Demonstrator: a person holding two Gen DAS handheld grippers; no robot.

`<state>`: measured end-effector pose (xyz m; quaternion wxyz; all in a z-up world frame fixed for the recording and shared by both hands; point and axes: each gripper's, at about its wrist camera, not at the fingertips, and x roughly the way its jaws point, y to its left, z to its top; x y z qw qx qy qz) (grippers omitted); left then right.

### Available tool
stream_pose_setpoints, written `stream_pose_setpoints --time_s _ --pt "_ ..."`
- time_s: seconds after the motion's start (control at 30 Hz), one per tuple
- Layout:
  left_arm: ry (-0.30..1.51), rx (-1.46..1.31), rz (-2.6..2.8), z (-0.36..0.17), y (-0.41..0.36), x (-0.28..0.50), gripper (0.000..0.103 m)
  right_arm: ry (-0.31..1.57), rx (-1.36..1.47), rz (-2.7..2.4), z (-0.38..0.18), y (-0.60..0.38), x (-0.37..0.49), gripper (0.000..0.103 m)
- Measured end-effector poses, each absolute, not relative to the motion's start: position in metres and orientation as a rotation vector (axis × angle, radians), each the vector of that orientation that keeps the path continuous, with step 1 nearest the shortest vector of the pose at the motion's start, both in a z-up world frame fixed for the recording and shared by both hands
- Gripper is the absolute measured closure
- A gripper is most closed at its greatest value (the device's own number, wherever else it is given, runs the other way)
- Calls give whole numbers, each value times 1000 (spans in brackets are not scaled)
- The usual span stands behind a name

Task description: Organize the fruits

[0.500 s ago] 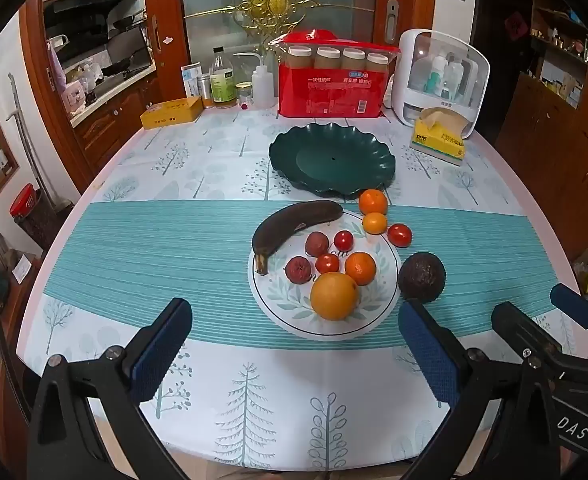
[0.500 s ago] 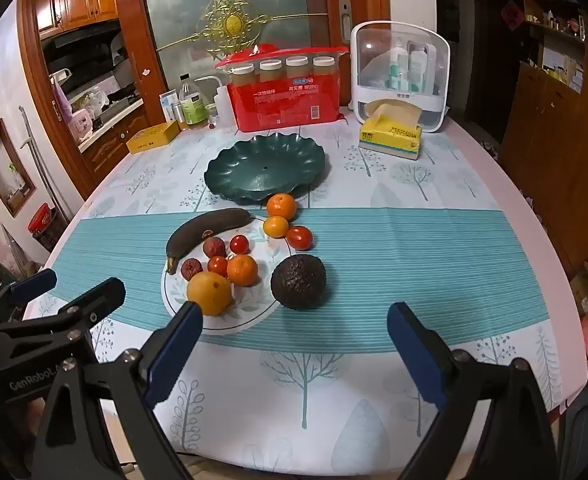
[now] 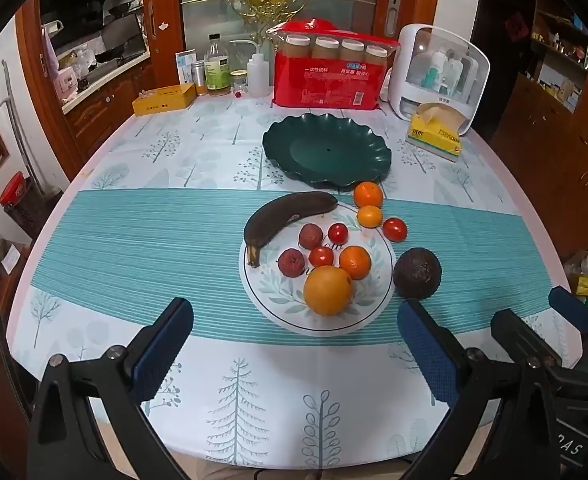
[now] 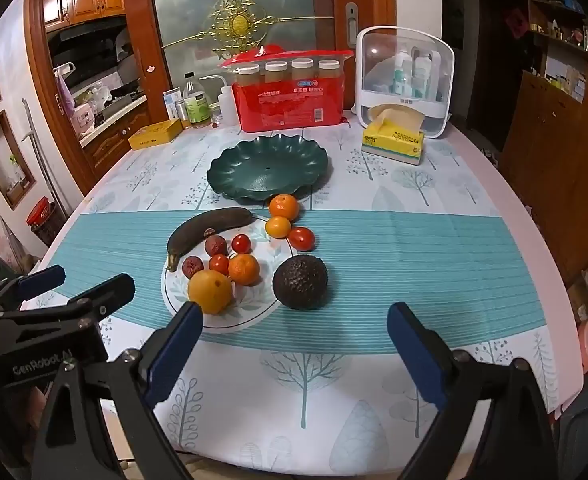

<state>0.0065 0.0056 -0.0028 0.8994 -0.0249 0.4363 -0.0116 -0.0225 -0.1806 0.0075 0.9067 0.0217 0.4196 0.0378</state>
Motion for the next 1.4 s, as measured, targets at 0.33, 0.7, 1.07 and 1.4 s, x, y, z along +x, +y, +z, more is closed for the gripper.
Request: stream_pose_setpoints --time_s 0.33,0.7,1.07,1.4 --pt "891 -45 -20 1 3 6 2 849 31 87 13 -181 -26 9" --pt "873 -33 -18 7 4 9 2 826 21 118 15 -179 -26 9" --pt "830 -51 -3 21 15 18 2 791 1 118 29 -186 -17 9" --pt "845 -13 -8 31 18 29 2 761 0 140 53 -196 -4 9"
